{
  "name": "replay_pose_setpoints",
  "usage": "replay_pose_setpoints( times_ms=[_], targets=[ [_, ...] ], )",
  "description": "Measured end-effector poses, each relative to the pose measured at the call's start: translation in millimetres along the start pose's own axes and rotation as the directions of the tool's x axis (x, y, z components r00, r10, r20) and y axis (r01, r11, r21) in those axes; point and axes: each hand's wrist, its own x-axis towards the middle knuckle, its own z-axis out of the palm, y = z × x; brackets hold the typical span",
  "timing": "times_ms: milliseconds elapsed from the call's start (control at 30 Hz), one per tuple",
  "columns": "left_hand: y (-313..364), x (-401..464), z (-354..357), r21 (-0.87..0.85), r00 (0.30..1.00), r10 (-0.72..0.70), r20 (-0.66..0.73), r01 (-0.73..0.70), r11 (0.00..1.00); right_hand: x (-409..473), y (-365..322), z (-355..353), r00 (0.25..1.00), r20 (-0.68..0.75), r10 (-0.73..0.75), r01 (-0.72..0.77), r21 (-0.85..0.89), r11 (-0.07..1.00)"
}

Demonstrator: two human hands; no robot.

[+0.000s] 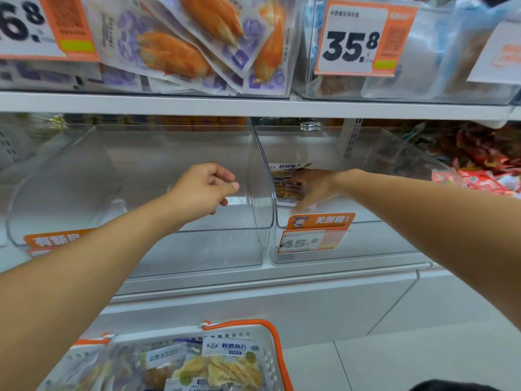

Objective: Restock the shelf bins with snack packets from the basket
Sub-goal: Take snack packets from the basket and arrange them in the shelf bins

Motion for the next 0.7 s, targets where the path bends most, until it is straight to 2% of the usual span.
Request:
replay_pose_setpoints(
  times_ms=[167,233,300,367,433,600,700],
  targets=[
    [2,-1,0,-0.011,1.0,-0.008,-0.011,0.008,1.0,10,-6,2,1.0,-0.021,-0.014,0.007,-0.272,0.962],
    [3,-1,-1,-0.007,1.0,-0.004,-0.008,0.004,1.0,13,-9,0,0.999,-0.04,-0.014,0.002,-0.298,0.954],
    [4,-1,-1,-0.004,1.0,-0.001,-0.003,0.001,1.0,11,-11,-11,0.988,-0.15,-0.02,-0.011,-0.2,0.98],
    [4,1,-2,-0.007,1.0,0.01,0.004,-0.01,1.0,15,-4,-24,0.938,-0.346,0.002,-0.009,-0.017,1.0],
    [5,2,-2,-0.009,1.0,0.018,0.004,-0.018,1.0,22,3,-31,0.886,-0.462,0.043,0.028,0.144,0.989],
    [6,5,0,-0.009,1.0,0.024,0.004,-0.024,1.0,41,8,-18,0.802,-0.551,0.231,-0.054,0.317,0.947],
    [4,7,0,-0.001,1.0,0.028,0.009,-0.028,1.0,46,9,-15,0.779,-0.537,0.323,-0.135,0.359,0.924]
  ],
)
